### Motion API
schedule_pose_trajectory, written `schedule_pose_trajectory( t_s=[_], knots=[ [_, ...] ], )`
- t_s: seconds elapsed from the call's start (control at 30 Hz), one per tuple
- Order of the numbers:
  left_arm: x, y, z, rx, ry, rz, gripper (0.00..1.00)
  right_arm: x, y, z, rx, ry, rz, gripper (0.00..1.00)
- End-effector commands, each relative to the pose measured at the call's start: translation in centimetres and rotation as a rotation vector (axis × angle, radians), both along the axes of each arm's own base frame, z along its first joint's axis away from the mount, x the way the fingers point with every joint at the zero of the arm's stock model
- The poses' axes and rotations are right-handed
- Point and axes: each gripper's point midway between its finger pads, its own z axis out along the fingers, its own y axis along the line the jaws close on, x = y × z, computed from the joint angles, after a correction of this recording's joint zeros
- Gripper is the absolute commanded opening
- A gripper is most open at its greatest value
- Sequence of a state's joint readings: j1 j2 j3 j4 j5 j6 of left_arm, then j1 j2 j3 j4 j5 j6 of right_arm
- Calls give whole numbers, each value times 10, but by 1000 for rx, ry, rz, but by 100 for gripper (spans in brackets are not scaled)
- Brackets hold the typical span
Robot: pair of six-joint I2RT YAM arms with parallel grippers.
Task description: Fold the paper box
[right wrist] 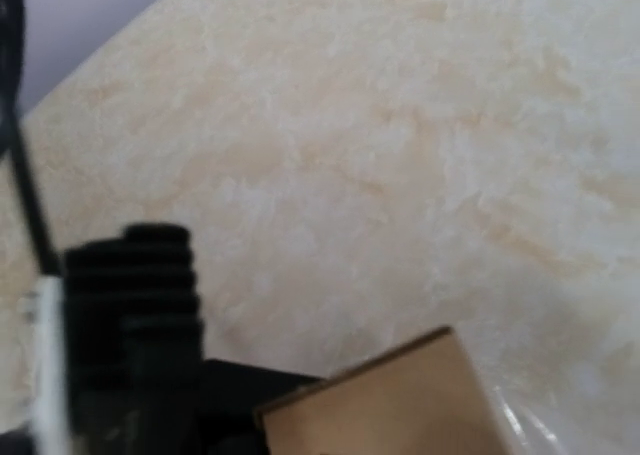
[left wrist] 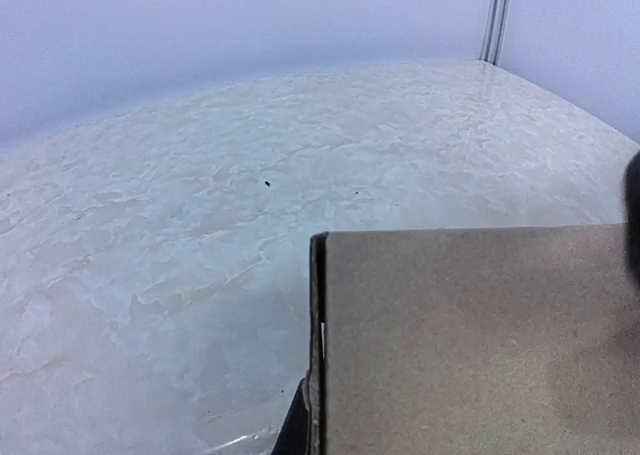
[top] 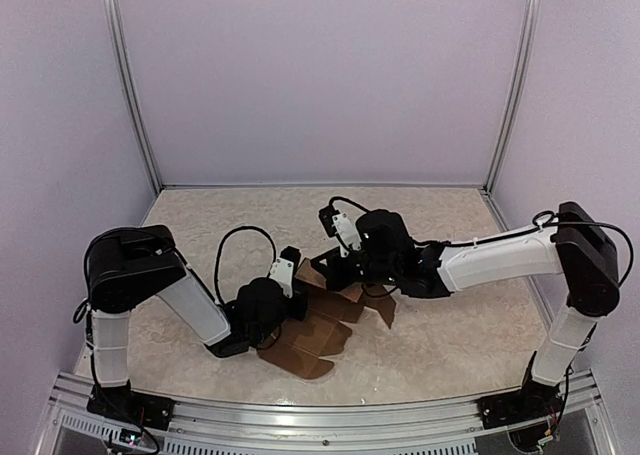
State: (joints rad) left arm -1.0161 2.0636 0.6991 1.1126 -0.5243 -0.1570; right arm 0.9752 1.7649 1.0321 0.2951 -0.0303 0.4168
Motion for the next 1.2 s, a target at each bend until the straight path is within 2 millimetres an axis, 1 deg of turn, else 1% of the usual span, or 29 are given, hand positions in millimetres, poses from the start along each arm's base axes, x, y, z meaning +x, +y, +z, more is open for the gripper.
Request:
schedule_pose_trajectory(
  t_s=[0.0, 0.13, 0.2, 0.27, 0.33, 0.4, 0.5, 0.67, 0.77, 0.87, 1.0, 1.17],
  knots=[
    [0, 18, 9, 19, 9, 80, 0, -9, -19, 21, -30, -40, -18, 0],
    [6, 22, 16, 30, 65, 145, 0, -17, -34, 42, -15, -58, -24, 0],
    [6, 20, 21, 44, 77, 149, 0, -19, -44, 49, -27, -68, -37, 0],
    [4, 20, 19, 74, 105, 170, 0, -20, -53, 54, -38, -83, -57, 0],
    [3, 19, 21, 85, 127, 190, 0, -20, -63, 51, -69, -96, -80, 0],
    [-1, 18, 22, 88, 135, 204, 0, -19, -73, 43, -116, -99, -106, 0],
    [-5, 18, 24, 100, 148, 233, 0, -20, -86, 35, -144, -105, -140, 0],
    [-7, 19, 19, 96, 196, 255, 0, -20, -100, 23, -184, -101, -172, 0],
    [-9, 18, 17, 91, 220, 256, 0, -21, -104, 14, -203, -92, -184, 0],
    [-9, 16, 20, 75, 235, 252, 0, -21, -105, 5, -211, -76, -191, 0],
    [-12, 11, 24, 63, 258, 231, 0, -22, -94, -1, -200, -51, -163, 0],
    [-15, 7, 28, 37, 292, 208, 0, -20, -86, -2, -178, -39, -149, 0]
  ],
)
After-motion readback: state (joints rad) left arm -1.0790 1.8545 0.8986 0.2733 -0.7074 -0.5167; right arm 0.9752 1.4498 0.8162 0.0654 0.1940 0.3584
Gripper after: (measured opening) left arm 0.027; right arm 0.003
